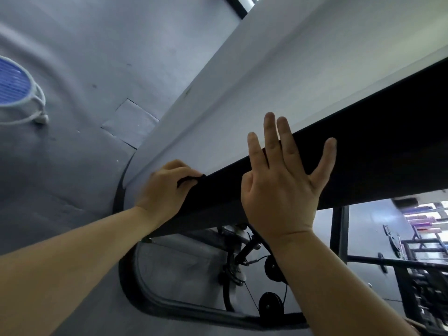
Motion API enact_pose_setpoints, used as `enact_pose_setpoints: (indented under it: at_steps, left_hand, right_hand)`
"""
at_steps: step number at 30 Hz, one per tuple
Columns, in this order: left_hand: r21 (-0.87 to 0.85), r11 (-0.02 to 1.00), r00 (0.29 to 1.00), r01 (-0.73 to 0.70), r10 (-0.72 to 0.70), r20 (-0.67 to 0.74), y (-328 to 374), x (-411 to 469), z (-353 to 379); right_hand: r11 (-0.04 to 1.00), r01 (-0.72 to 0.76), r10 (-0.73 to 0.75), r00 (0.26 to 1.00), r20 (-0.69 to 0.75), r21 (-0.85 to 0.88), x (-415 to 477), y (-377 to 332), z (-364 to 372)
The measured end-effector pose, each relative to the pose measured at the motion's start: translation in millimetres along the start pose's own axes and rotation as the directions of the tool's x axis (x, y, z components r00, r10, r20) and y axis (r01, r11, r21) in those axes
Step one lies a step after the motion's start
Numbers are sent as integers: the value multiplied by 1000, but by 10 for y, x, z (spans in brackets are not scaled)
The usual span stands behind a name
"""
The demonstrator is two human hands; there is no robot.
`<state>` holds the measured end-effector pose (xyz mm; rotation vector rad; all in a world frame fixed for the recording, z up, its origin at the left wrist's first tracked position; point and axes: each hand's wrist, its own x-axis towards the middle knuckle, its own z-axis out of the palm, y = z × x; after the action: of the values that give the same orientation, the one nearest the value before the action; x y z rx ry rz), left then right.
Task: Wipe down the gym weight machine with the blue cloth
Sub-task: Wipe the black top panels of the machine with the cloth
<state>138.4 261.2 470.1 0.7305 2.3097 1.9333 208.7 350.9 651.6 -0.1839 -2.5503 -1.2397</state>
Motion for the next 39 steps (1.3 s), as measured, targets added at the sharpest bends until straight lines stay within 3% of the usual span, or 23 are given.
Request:
enact_pose_setpoints:
  at_steps: [4, 11, 16, 19, 23, 30, 32, 36, 39]
  left_hand:
    - [-15, 994, 989, -111, 109, -96, 177, -19, 135]
    - [65, 998, 998, 15, -11, -58, 3, -93, 116]
    - [31, 981, 957, -191, 193, -217, 256, -64, 211]
    - [59, 991, 980, -118, 126, -157, -62, -136, 255]
    - [118, 990, 997, 74, -77, 16, -442, -152, 124]
    - [37, 968, 956, -248, 251, -152, -621, -210, 329]
    - [77, 958, 946, -275, 284, -155, -970, -292, 411]
    - [80, 975, 966, -210, 219, -136, -1522, -440, 471]
    - [12, 934, 915, -357, 352, -196, -1457, -324, 469]
  right_hand:
    - [999, 26, -25, 998, -49, 36, -13, 6, 70]
    - [984, 173, -174, 985, 3, 51, -160, -11, 192]
    - [983, 168, -164, 984, -62, 71, -166, -83, 265]
    - [977, 204, -204, 979, -1, 57, -294, -233, 404]
    - [976, 210, -212, 976, 41, 54, -413, -434, 569]
    - [990, 131, -127, 990, -67, 60, -529, -702, 844]
    - [988, 145, -140, 987, -84, 57, -618, -861, 996]
    - [990, 135, -122, 971, -206, 50, -751, -1121, 1297]
    - [994, 75, -40, 921, -387, 74, -718, -1202, 1445]
